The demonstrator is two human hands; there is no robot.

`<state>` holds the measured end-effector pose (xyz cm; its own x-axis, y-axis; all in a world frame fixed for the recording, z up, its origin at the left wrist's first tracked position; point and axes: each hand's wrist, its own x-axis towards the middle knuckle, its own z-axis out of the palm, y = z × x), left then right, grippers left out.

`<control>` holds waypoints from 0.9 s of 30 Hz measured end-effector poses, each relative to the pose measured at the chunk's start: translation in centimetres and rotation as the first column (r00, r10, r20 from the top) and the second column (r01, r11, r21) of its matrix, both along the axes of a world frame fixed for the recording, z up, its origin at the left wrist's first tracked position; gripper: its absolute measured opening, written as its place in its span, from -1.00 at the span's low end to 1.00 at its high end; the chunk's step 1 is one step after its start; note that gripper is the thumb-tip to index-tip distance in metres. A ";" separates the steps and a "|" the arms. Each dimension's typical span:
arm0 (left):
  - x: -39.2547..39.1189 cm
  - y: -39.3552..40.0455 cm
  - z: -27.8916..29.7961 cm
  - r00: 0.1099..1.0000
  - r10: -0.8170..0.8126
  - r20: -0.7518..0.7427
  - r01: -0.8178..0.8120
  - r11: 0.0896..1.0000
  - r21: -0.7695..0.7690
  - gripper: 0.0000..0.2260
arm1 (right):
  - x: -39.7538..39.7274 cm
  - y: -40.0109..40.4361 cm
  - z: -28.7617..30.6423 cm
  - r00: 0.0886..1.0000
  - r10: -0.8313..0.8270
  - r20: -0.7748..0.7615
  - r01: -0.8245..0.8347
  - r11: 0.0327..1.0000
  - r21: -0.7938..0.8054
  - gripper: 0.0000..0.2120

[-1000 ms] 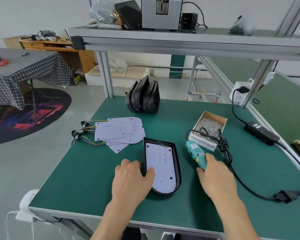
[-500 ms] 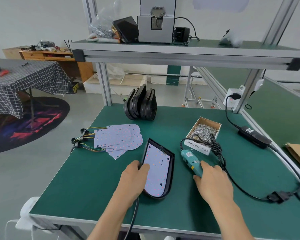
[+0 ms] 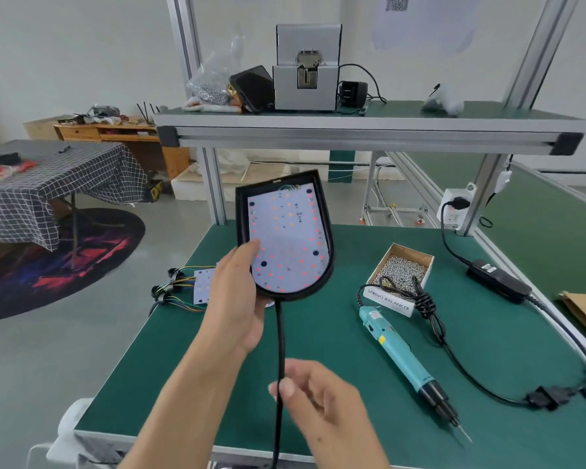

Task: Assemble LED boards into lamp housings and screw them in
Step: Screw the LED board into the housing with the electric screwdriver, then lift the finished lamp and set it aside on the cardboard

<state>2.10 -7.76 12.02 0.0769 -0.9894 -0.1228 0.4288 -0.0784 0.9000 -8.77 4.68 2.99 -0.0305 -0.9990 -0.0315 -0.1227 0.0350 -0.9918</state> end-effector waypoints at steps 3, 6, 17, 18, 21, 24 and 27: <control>0.2 -0.4 2.1 0.994 0.024 -0.109 -0.030 0.998 -0.051 -0.80 | 0.3 0.7 1.0 0.992 0.068 -0.105 -0.070 0.997 -0.011 -0.88; 0.9 -1.1 4.3 0.983 0.051 -0.177 -0.068 0.993 -0.092 -0.82 | 0.3 1.4 1.2 0.979 0.118 -0.168 -0.115 0.993 0.026 -0.85; 1.8 0.8 3.9 0.994 -0.107 -0.035 0.103 0.990 -0.096 -0.74 | -6.4 0.1 4.6 0.542 -0.258 0.800 0.276 0.954 0.120 -0.74; 1.1 1.4 3.3 0.991 -0.127 -0.040 0.124 0.989 -0.082 -0.70 | -6.7 -0.6 5.0 0.456 -0.252 0.854 0.244 0.958 0.152 -0.74; -0.9 3.7 1.3 0.973 -0.218 -0.075 0.211 0.974 -0.088 -0.70 | -7.4 -2.9 5.9 0.264 -0.218 0.940 0.185 0.967 0.172 -0.77; -2.4 5.6 -0.8 0.942 -0.334 -0.042 0.330 0.940 -0.084 -0.69 | -7.2 -5.2 6.5 0.375 -0.165 0.912 0.171 0.979 0.107 -0.66; -3.0 6.4 -2.3 0.934 -0.358 -0.010 0.356 0.932 -0.058 -0.72 | -6.8 -6.1 6.6 0.508 -0.099 0.855 0.145 0.989 0.028 -0.45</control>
